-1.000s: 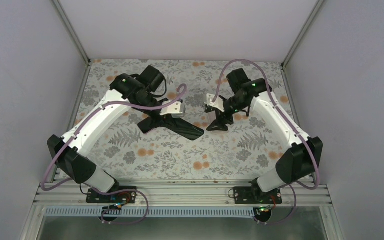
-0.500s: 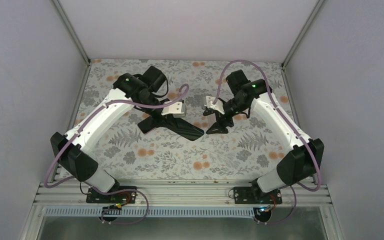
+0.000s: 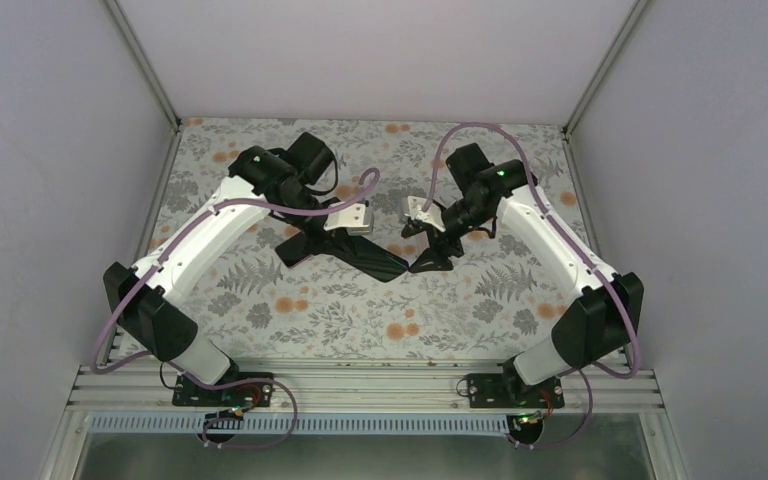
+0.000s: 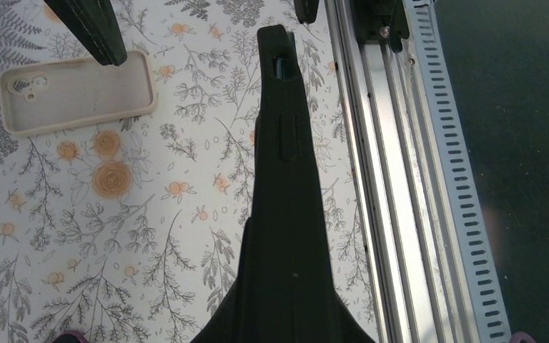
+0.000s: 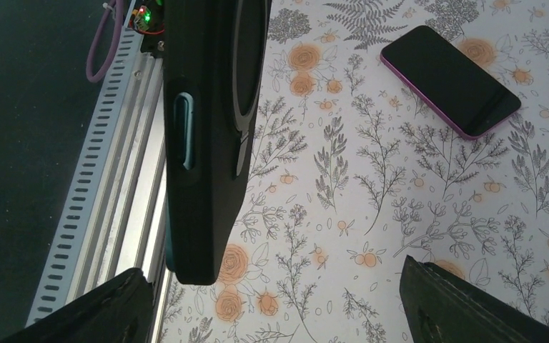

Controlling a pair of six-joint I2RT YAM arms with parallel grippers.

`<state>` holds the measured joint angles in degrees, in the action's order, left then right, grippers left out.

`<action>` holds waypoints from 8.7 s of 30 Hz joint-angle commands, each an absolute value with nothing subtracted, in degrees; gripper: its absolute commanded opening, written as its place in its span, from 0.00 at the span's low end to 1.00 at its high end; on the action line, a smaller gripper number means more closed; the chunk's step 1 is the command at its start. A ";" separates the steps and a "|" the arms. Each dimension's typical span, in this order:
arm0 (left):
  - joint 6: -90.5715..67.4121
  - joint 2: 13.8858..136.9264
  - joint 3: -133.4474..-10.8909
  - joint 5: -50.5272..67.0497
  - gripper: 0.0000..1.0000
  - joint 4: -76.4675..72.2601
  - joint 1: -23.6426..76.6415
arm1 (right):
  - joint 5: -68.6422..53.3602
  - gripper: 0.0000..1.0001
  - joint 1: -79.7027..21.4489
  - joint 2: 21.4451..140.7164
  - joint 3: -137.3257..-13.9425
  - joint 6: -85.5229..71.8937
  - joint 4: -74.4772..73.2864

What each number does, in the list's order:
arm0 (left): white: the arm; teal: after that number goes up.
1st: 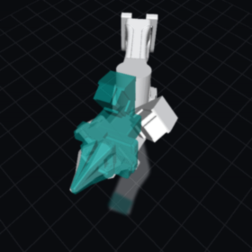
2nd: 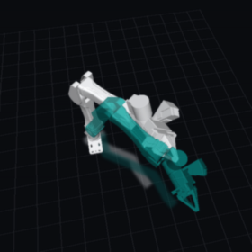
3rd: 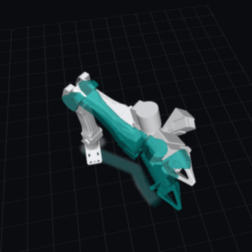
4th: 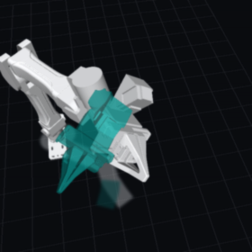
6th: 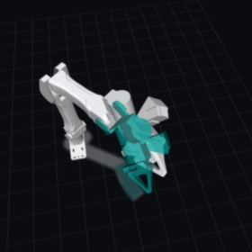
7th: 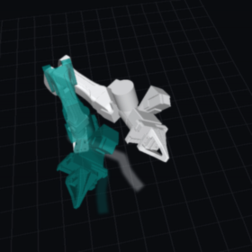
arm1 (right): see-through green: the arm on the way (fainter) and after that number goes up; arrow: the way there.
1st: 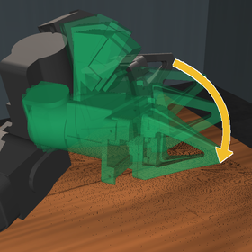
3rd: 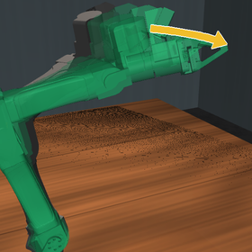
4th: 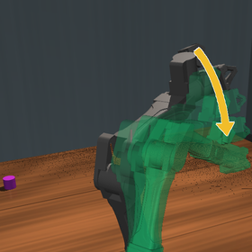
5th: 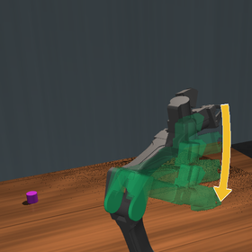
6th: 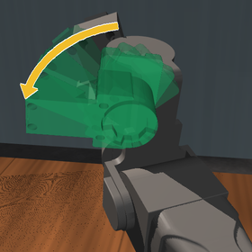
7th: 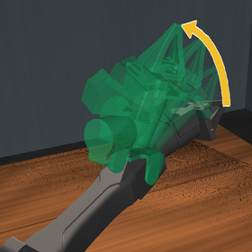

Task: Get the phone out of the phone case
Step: Remove the phone case from the phone.

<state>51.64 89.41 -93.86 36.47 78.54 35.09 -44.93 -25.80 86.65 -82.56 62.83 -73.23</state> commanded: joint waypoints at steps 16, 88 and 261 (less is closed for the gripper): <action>52.50 86.98 -94.56 38.95 0.02 77.78 34.81 | -46.06 0.87 -24.51 90.93 -86.89 61.31 -69.09; 47.64 84.68 -103.14 33.28 0.37 69.19 24.08 | -72.29 0.05 -41.47 110.73 -104.65 59.73 -73.20; 44.82 93.25 -82.06 -36.00 0.35 -42.82 35.60 | -44.72 0.04 -27.06 108.10 -110.95 3.92 -23.92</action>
<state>36.16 93.49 -81.34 -22.13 -17.17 39.22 -32.71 -25.47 108.27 -113.30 4.16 -14.26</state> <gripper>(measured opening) 0.369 0.079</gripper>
